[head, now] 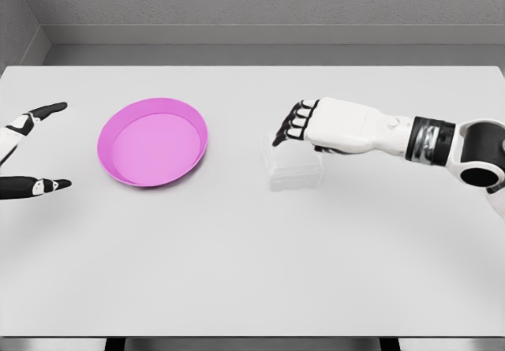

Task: Pack egg into the box and close the box lid

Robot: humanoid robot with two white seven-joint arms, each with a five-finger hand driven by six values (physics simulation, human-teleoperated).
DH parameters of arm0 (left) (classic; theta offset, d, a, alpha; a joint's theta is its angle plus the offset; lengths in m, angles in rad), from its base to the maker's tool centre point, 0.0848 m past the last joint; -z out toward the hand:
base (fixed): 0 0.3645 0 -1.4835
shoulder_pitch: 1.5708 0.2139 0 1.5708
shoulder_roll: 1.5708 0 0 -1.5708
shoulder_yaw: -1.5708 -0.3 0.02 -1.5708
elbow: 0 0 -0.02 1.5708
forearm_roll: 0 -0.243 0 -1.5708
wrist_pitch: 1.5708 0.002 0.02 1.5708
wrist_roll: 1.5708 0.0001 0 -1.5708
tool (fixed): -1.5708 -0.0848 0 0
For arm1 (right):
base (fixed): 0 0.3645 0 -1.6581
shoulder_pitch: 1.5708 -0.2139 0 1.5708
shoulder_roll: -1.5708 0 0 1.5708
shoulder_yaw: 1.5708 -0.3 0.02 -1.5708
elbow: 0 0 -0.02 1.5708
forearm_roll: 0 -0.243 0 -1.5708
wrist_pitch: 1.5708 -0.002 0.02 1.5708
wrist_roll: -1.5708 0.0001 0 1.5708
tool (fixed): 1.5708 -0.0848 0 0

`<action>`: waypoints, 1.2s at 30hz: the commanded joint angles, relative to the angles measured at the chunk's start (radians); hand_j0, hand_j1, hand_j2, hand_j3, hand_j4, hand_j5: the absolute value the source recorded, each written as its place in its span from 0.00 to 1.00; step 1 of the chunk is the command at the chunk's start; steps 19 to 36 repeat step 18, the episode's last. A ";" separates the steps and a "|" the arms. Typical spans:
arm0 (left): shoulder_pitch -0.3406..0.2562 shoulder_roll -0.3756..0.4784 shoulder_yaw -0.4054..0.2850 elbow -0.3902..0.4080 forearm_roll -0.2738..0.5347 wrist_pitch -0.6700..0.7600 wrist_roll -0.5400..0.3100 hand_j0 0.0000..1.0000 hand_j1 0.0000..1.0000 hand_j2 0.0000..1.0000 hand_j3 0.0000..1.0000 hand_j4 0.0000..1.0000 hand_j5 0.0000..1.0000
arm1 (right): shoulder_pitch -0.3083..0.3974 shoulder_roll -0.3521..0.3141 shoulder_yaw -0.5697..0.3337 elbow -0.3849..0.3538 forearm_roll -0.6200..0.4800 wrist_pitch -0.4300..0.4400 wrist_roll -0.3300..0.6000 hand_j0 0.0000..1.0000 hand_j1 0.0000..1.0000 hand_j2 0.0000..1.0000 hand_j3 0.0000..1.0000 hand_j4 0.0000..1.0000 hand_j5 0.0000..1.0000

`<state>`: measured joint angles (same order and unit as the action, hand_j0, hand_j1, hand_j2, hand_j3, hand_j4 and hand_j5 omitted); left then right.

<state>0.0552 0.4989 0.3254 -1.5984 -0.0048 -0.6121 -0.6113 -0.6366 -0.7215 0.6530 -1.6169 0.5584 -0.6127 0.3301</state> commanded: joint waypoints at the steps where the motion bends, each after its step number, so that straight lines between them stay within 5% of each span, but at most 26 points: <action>1: 0.002 -0.003 0.001 0.003 0.009 0.001 0.000 1.00 1.00 1.00 1.00 1.00 1.00 | 0.000 -0.038 -0.065 -0.003 -0.015 0.002 0.000 0.82 0.82 0.82 0.82 0.82 0.82; 8: -0.009 -0.020 -0.054 -0.012 -0.015 0.001 0.000 1.00 1.00 1.00 1.00 1.00 1.00 | 0.021 -0.277 -0.161 0.029 -0.098 0.002 -0.008 1.00 1.00 1.00 1.00 1.00 1.00; 11: -0.015 -0.020 -0.106 -0.021 -0.015 0.001 0.000 1.00 1.00 1.00 1.00 1.00 1.00 | 0.023 -0.282 -0.161 0.042 -0.098 0.002 -0.008 1.00 1.00 1.00 1.00 1.00 1.00; 36: -0.012 -0.020 -0.111 -0.037 -0.015 0.001 0.000 1.00 1.00 1.00 1.00 1.00 1.00 | 0.035 -0.272 -0.159 0.042 -0.098 0.002 -0.003 1.00 1.00 1.00 1.00 1.00 1.00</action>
